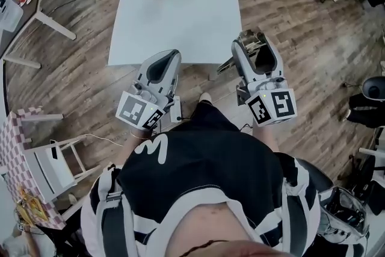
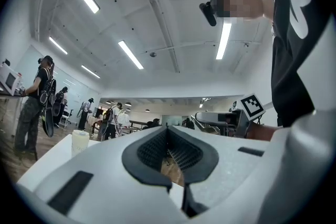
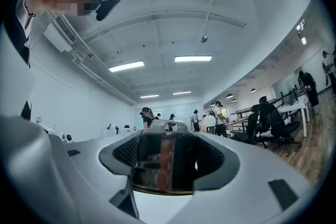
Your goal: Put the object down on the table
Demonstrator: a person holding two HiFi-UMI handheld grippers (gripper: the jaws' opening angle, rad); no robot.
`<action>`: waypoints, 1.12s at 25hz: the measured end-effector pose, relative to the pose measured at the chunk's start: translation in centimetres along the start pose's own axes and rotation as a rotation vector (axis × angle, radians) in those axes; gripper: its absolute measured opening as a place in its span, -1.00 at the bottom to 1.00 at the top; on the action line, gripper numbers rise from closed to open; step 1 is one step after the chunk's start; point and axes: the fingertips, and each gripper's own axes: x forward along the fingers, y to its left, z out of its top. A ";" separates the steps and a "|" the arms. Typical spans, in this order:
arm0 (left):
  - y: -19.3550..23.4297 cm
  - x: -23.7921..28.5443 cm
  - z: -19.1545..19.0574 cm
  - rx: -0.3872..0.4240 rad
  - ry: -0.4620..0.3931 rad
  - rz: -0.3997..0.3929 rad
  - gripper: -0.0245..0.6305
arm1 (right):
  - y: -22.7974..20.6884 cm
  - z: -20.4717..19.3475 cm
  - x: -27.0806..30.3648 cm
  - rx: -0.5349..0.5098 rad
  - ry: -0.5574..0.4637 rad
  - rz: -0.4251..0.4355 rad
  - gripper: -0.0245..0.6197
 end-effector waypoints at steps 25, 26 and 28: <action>5.0 12.9 0.0 0.046 -0.046 0.101 -0.91 | -9.0 -1.2 10.5 0.040 0.037 0.165 0.01; 4.9 12.9 0.1 0.048 -0.045 0.098 -0.91 | -9.1 -1.1 10.4 0.039 0.037 0.167 0.01; 4.9 12.9 0.1 0.050 -0.043 0.102 -0.91 | -9.2 -1.1 10.5 0.035 0.041 0.171 0.01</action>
